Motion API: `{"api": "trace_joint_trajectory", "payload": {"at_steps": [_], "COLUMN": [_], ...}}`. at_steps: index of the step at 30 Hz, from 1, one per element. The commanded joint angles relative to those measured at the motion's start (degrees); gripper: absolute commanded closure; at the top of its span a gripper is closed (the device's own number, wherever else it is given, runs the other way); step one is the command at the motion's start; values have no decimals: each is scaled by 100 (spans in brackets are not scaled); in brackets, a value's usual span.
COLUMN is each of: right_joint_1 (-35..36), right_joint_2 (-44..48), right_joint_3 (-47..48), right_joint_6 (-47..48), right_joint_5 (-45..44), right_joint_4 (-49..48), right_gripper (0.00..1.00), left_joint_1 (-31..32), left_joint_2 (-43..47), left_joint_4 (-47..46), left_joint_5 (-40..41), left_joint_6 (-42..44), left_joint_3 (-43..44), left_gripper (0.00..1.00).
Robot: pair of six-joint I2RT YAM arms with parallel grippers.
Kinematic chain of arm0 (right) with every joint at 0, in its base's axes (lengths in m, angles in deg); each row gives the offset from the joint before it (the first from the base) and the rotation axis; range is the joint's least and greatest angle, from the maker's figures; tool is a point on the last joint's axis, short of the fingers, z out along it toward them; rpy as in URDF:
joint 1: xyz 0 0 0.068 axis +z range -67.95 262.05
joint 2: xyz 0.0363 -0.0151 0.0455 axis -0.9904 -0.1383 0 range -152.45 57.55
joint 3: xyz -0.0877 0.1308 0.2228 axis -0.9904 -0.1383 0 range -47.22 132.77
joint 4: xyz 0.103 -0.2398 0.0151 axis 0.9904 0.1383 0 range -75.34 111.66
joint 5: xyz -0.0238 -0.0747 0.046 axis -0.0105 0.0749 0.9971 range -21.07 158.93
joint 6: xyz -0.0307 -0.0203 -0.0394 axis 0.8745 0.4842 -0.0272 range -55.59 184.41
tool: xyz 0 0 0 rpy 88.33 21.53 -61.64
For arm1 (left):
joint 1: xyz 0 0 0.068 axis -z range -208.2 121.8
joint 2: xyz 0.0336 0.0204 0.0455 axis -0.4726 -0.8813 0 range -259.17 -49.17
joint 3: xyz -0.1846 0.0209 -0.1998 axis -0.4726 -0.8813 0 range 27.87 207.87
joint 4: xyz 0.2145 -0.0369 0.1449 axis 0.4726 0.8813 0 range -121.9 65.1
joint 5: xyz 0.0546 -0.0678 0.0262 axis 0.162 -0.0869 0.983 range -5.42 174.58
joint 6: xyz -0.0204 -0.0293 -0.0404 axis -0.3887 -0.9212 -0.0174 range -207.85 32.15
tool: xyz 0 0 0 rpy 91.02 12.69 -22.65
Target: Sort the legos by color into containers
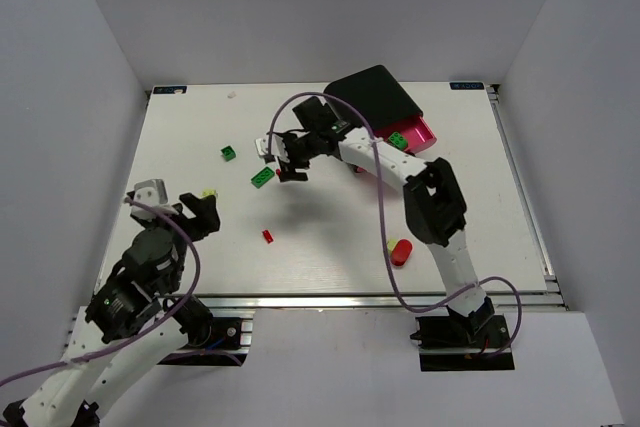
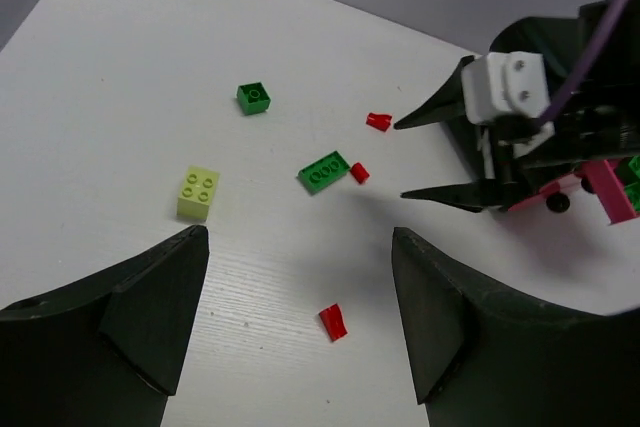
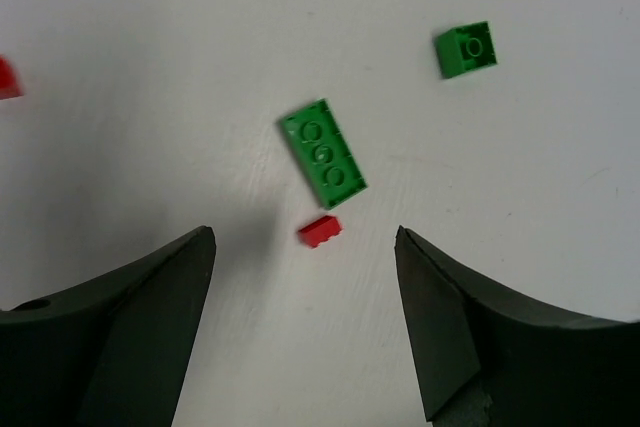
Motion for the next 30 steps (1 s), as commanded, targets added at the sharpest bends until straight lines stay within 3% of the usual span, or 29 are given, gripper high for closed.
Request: {"api": "trace_joint_trajectory", "payload": {"at_steps": [1,14,18,20,21,24,25,27,28,29,30], "right_joint_1": [81,160,99,90,64,55,46,-6,-59,-86,-251], "right_joint_2": [-484,-1705,-1479,-882,-619,243,593,903,1235,1429,1666], "right_joint_3": [705,1337,1268,770,566,187,178,169,125,20,-94], "right_joint_6": [-528,-826,-1351,-1695,-2184,-3282,-3488,-3988,-4104,-4288,-4481], "right_joint_5": [-362,-495,-83,129,129,-440,-938,-1590,-1645,-1750,-1847], "right_joint_4": [-448,-1303,-1251,-1338,-1600,-1822,-1727,-1586,-1359,-1330,-1295], "right_gripper": [22,15,21,24,25,30,47,78,100,100,100], "left_joint_1": [33,33,33,33,33,-19,-19,-19,-19,-19,-19], "left_joint_2": [155,-179,-187,-405,-529,-881,-1004,-1135,-1224,-1355,-1670], "left_joint_4": [485,495,127,-58,-85,-138,-225,-322,-392,-532,-603], "left_joint_5": [273,265,-156,-533,-605,-834,-895,-992,-1027,-1080,-1228], "left_joint_6": [-409,-357,-41,161,188,205,214,214,206,206,188], "left_joint_3": [32,59,-117,-144,-135,-109,-109,-100,-82,-56,-21], "left_gripper": [16,14,11,10,12,35,49,63,69,79,80]}}
